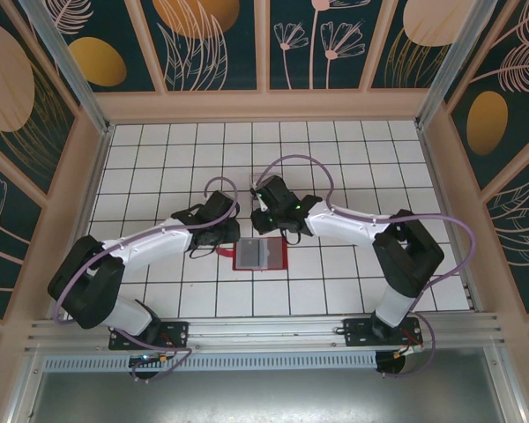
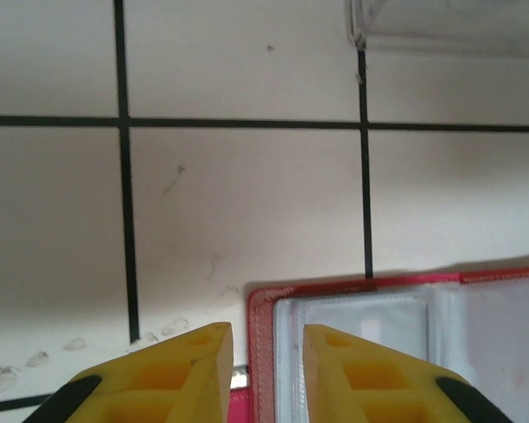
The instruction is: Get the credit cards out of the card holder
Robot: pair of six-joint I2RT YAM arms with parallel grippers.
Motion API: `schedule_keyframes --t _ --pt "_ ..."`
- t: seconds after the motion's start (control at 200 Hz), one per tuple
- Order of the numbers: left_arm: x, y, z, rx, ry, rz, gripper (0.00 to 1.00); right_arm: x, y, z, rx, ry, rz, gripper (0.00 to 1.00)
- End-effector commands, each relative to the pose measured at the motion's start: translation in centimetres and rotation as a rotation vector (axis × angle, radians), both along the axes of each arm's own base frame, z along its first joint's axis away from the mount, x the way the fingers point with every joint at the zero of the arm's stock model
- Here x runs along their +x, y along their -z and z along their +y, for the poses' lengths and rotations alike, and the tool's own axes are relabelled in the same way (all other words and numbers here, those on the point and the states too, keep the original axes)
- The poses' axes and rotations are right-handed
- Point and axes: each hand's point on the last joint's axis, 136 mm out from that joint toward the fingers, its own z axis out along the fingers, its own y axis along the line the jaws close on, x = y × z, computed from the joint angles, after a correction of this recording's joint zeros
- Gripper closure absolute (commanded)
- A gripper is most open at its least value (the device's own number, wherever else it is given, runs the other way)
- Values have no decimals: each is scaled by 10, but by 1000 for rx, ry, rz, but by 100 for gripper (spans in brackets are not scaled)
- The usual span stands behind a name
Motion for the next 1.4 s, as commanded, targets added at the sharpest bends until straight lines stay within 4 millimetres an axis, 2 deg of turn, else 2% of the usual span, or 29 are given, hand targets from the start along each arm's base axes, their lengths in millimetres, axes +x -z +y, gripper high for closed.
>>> schedule_keyframes --t 0.0,0.195,0.3,0.485,0.691,1.061,1.391 --pt "13 -5 4 -23 -15 -28 71 -1 -27 1 133 147 34 82" --pt "19 -8 10 -87 -23 -28 71 -25 -18 5 173 186 150 82" --pt "20 -8 14 -104 -20 -26 71 -44 -14 17 193 153 190 82" --pt "22 -11 21 -114 -27 -36 71 -65 0 30 215 186 300 75" --pt "22 -9 26 -127 -37 -38 72 -74 20 35 161 272 398 75" --pt "26 -20 40 -90 -78 -85 74 -79 33 61 152 229 466 76" --pt "21 -23 47 -68 -82 -95 74 -81 54 60 109 241 495 75"
